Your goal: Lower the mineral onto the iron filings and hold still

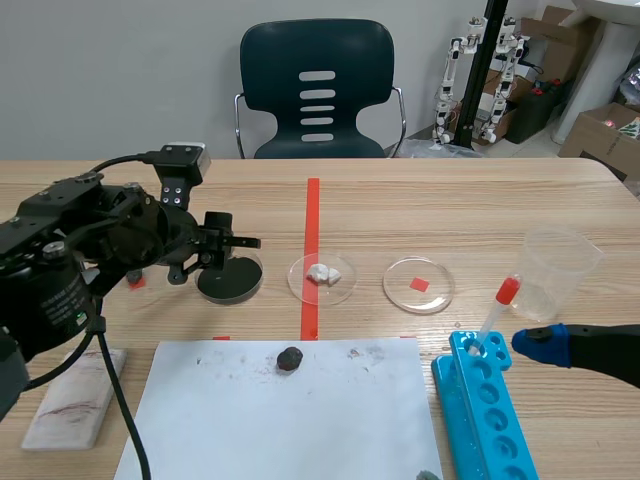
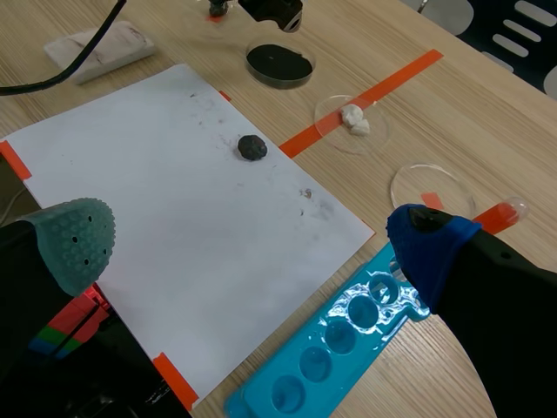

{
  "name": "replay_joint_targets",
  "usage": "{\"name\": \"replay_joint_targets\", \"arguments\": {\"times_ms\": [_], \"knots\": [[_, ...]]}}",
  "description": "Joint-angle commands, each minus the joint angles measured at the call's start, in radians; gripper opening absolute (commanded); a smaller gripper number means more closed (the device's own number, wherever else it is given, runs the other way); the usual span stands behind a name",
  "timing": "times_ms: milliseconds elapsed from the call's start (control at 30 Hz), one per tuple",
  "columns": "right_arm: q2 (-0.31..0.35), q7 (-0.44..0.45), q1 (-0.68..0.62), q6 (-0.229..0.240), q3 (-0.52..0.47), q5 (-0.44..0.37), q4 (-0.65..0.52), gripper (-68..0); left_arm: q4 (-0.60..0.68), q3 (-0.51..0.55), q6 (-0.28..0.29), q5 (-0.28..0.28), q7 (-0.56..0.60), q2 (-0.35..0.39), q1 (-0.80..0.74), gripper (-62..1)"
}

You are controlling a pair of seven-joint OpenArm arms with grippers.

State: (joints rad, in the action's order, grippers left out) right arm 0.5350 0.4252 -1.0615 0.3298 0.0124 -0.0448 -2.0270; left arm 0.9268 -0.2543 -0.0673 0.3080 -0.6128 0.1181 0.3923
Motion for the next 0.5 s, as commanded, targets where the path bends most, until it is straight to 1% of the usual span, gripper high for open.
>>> {"name": "replay_joint_targets", "arguments": {"times_ms": [0, 167, 267, 467], "knots": [[0.005, 0.018, 0.003, 0.000, -0.007, -0.010, -0.008, 0.4, 0.008, 0.008, 0.003, 0.003, 0.005, -0.008, 0.026, -50.9], [0.005, 0.018, 0.003, 0.000, -0.007, -0.010, -0.008, 0.4, -0.078, 0.008, 0.011, -0.013, -0.019, -0.024, 0.071, -50.9], [0.005, 0.018, 0.003, 0.000, -0.007, -0.010, -0.008, 0.4, -0.116, 0.008, 0.027, -0.024, -0.029, -0.034, 0.087, -50.9], [0.005, 0.018, 0.003, 0.000, -0.007, -0.010, -0.008, 0.4, -0.148, 0.008, 0.037, -0.044, -0.036, -0.049, 0.096, -50.9]]}}
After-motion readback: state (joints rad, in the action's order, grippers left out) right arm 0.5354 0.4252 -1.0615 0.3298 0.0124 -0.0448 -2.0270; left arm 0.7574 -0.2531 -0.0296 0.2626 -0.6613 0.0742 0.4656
